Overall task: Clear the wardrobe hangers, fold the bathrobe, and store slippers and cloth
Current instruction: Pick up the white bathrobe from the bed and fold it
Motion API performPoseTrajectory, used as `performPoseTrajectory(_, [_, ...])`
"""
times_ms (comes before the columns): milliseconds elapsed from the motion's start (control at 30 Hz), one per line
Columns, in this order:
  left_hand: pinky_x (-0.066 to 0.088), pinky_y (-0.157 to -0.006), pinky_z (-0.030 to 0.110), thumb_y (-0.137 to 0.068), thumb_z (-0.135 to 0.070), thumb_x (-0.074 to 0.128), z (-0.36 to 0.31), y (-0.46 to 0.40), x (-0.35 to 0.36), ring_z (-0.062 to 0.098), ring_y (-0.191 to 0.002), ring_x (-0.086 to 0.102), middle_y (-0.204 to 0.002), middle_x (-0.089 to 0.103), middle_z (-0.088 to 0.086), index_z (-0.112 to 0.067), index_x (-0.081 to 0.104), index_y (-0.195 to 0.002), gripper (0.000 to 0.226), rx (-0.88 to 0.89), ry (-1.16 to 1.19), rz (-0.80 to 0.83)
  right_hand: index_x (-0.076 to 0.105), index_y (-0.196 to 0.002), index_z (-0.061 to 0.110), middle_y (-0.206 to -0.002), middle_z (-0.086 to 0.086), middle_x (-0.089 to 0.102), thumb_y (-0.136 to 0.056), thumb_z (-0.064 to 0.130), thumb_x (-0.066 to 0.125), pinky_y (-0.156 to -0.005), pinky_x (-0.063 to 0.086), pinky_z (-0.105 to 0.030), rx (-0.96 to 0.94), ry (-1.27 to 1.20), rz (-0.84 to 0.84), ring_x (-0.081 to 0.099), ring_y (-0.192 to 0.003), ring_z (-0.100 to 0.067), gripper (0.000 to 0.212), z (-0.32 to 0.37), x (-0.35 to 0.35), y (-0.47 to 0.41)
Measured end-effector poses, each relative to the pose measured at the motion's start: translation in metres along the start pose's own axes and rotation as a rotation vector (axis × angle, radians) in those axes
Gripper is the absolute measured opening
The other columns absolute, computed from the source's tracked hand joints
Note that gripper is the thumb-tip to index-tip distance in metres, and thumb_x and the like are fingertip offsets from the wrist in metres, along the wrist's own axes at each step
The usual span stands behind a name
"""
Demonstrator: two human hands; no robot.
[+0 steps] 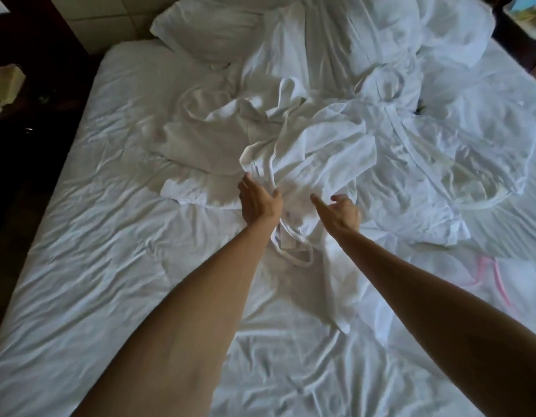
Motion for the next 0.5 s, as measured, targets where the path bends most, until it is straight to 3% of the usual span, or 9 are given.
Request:
performPoseTrajectory(100, [0.037, -0.111, 0.046, -0.083, -0.049, 0.074, -0.007, -0.039, 0.013, 0.035, -0.138, 0.039, -0.152, 0.035, 0.016, -0.01, 0.012, -0.154, 0.103, -0.121, 0.083, 0.032, 0.063, -0.114, 0.008, -0.108, -0.006, 0.069, -0.069, 0.078, 0.065, -0.089, 0.053, -0.036, 0.106, -0.125, 0.007, 0.065, -0.101, -0.027, 0.083, 0.005, 0.019, -0.033])
performPoseTrajectory(167, [0.041, -0.111, 0.043, -0.082, -0.049, 0.076, -0.01, -0.056, 0.022, 0.035, -0.135, 0.046, -0.149, 0.043, 0.016, -0.008, 0.007, -0.155, 0.109, -0.24, 0.176, 0.117, 0.063, -0.101, 0.007, -0.098, -0.005, 0.068, -0.073, 0.069, 0.07, -0.087, 0.056, -0.038, 0.1, -0.176, 0.03, 0.067, -0.093, -0.026, 0.068, 0.014, 0.028, -0.047])
performPoseTrajectory(267, [0.051, -0.099, 0.035, -0.08, -0.04, 0.076, -0.017, -0.061, 0.02, 0.03, -0.122, 0.059, -0.139, 0.057, 0.012, -0.005, 0.041, -0.143, 0.08, -0.283, 0.192, 0.162, 0.068, -0.095, 0.006, -0.091, -0.009, 0.07, -0.084, 0.035, 0.065, -0.084, 0.057, -0.039, 0.016, -0.167, -0.004, 0.067, -0.093, -0.03, 0.032, 0.031, 0.028, -0.053])
performPoseTrajectory(333, [0.053, -0.086, 0.029, -0.08, -0.04, 0.07, -0.018, -0.049, 0.009, 0.027, -0.108, 0.066, -0.122, 0.069, 0.006, -0.012, 0.064, -0.123, 0.052, -0.201, 0.144, 0.151, 0.065, -0.088, 0.008, -0.084, -0.009, 0.067, -0.088, 0.027, 0.057, -0.077, 0.054, -0.037, -0.023, -0.161, -0.015, 0.064, -0.084, -0.031, 0.021, 0.037, 0.021, -0.038])
performPoseTrajectory(433, [0.043, -0.069, 0.026, -0.08, -0.033, 0.063, -0.001, -0.008, -0.017, 0.025, -0.085, 0.064, -0.09, 0.069, 0.0, -0.017, 0.074, -0.098, 0.026, -0.108, 0.043, 0.123, 0.062, -0.077, 0.003, -0.071, -0.009, 0.06, -0.09, 0.018, 0.048, -0.06, 0.044, -0.031, -0.1, -0.175, 0.021, 0.057, -0.071, -0.029, 0.025, 0.036, 0.018, 0.007])
performPoseTrajectory(500, [0.04, -0.068, 0.026, -0.078, -0.03, 0.062, 0.021, 0.025, -0.038, 0.026, -0.08, 0.061, -0.084, 0.069, 0.004, -0.015, 0.072, -0.088, 0.02, -0.101, 0.02, 0.105, 0.062, -0.075, -0.003, -0.066, -0.008, 0.057, -0.089, 0.02, 0.047, -0.051, 0.041, -0.028, -0.146, -0.175, 0.085, 0.053, -0.062, -0.024, 0.031, 0.035, 0.023, 0.052])
Point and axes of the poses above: each hand's wrist, its own y-axis away from the middle knuckle, its own x-axis out of the palm, z = x × y, the point moved 7 cm from there along -y, towards the middle knuckle
